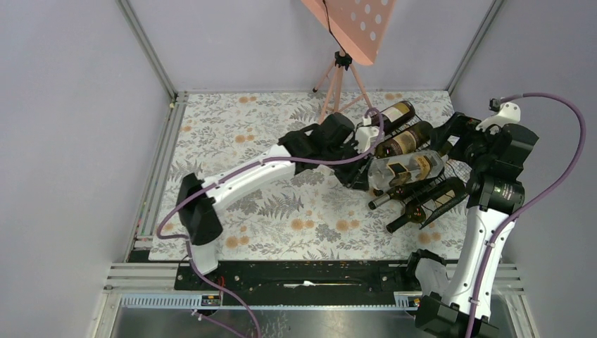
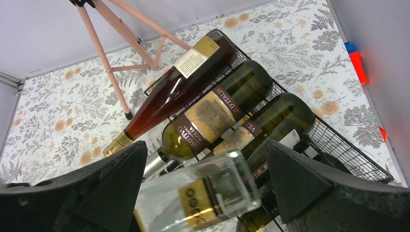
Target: Put the wine bottle on the wine rack
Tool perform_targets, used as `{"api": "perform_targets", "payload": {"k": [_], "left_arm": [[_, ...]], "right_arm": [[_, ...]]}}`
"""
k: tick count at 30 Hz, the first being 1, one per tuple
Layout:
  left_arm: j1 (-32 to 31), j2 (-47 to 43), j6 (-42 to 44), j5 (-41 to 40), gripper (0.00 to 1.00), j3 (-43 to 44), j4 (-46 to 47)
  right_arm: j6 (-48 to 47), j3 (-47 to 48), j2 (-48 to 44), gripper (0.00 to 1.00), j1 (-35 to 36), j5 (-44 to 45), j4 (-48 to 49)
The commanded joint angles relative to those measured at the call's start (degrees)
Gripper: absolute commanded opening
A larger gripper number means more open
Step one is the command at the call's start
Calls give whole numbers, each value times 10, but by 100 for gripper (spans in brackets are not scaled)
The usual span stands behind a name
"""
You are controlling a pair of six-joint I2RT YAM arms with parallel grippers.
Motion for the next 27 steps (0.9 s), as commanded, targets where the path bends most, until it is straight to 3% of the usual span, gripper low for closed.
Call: {"api": "perform_targets", "payload": {"k": [1, 9, 16, 27], "left_arm": [[-17, 21, -39, 65, 0, 97, 157], [-44, 119, -83, 52, 0, 182, 182], [-72, 174, -120, -13, 0, 259, 180], [-107, 203, -171, -109, 0, 288, 153]], "right_arm": [[4, 22, 7, 100, -4, -27, 32], [-13, -12, -7, 100, -4, -45, 37], [-14, -25, -12, 100, -4, -57, 44], [-9, -41, -21, 100, -4, -75, 57]]}}
